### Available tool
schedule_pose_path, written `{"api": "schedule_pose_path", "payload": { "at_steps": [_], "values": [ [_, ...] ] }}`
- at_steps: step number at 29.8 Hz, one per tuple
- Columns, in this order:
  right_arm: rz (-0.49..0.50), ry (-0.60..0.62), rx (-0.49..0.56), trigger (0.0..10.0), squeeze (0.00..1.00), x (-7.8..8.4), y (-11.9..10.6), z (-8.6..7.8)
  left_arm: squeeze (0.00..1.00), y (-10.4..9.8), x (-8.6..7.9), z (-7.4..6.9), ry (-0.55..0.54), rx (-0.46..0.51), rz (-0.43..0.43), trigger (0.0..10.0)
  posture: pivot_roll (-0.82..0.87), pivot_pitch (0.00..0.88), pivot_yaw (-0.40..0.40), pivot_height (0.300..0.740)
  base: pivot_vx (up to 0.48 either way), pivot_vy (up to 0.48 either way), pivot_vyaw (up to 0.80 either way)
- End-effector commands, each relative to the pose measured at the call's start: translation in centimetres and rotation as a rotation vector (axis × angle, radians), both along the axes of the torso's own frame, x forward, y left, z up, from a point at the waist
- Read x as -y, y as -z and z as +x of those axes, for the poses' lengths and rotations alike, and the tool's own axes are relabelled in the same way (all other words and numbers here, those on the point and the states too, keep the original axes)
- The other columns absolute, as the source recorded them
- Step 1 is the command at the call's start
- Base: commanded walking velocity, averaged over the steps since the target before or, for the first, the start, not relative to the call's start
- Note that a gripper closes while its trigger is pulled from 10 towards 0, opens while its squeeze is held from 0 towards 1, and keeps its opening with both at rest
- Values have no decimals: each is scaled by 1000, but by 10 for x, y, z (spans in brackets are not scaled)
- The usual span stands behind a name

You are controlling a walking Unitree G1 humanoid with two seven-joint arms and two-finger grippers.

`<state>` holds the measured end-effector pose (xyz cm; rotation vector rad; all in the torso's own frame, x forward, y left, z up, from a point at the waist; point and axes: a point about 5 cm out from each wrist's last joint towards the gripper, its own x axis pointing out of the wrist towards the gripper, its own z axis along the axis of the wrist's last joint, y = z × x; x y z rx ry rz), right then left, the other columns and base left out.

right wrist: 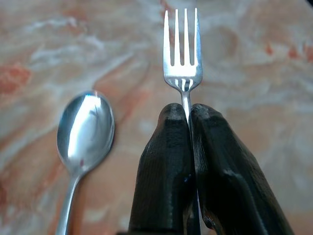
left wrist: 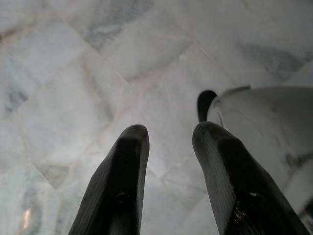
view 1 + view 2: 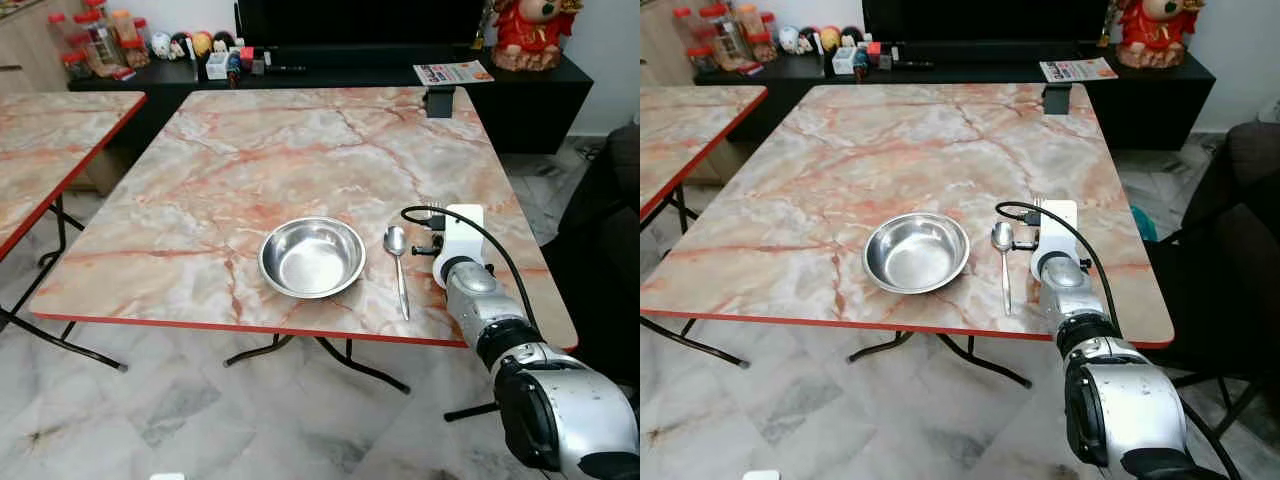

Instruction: Setting the table

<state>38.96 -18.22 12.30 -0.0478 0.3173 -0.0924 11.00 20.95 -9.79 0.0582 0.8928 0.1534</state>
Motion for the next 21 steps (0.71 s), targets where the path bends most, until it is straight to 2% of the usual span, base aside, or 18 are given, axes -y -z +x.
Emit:
{"api": "schedule_pose_path", "payload": {
  "at_steps": [1, 9, 21],
  "values": [
    [-5, -17, 62, 10000, 0, -3, -17, 7, 0, 0, 1, -3, 15, 6, 2, 10000, 16, 122, 26, 740, 0, 0, 0],
    [-6, -26, 82, 10000, 0, -3, -25, 10, 0, 1, 5, -13, 22, 12, -9, 10000, 14, 181, 29, 740, 0, 0, 0],
    [0, -24, 72, 10000, 0, -3, -21, 8, 0, 0, 2, -22, 27, 18, -5, 10000, 21, 220, 33, 740, 0, 0, 0]
  ]
}}
